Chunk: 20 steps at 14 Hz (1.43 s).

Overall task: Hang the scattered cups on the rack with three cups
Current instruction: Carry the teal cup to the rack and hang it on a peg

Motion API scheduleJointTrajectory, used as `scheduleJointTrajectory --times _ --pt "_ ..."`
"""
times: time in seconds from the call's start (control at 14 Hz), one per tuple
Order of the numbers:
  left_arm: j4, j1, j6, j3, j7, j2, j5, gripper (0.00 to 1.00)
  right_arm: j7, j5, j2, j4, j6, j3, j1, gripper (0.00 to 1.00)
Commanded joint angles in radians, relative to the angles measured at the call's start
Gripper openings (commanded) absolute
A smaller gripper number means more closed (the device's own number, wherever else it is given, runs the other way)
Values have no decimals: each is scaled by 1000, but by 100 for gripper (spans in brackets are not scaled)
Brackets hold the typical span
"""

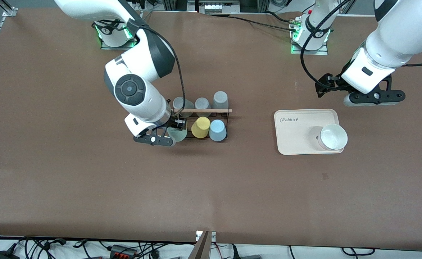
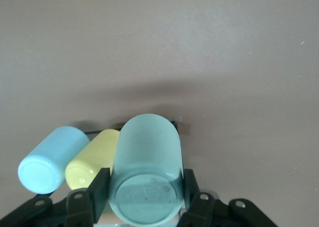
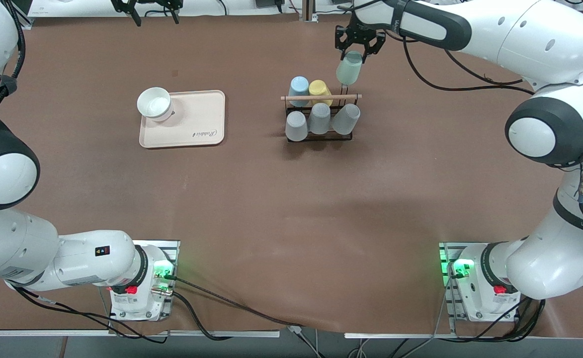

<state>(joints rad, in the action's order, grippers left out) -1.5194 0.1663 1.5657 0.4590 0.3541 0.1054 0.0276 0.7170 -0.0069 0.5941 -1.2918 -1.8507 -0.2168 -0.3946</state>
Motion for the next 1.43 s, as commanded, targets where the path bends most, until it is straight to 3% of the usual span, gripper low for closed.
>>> scheduleJointTrajectory --times 0.0,0.21,0.36,0.93,1.0,1.07,1.14,1.36 --pt "36 12 -61 -2 -29 14 -18 100 29 -4 18 37 33 7 -18 34" --pt "30 38 -78 -3 -93 13 -29 100 52 -16 47 26 28 8 -35 34" --pt "25 108 -79 0 -144 13 -115 100 53 -36 61 14 22 7 -39 34" --pt "24 107 -110 6 -129 -4 -103 100 53 -45 116 -12 -24 8 -61 38" --pt "24 107 -110 6 -129 -4 -103 100 53 -45 118 -12 -24 8 -61 45" --pt "24 107 -110 6 -129 -4 -103 100 47 -47 118 -14 -21 8 -61 65" --pt "24 107 -110 6 -130 -4 -103 100 44 -47 115 -11 -19 10 -55 100" --pt "24 108 -112 4 -132 -4 -103 100 -59 -79 72 14 -1 10 -1 100"
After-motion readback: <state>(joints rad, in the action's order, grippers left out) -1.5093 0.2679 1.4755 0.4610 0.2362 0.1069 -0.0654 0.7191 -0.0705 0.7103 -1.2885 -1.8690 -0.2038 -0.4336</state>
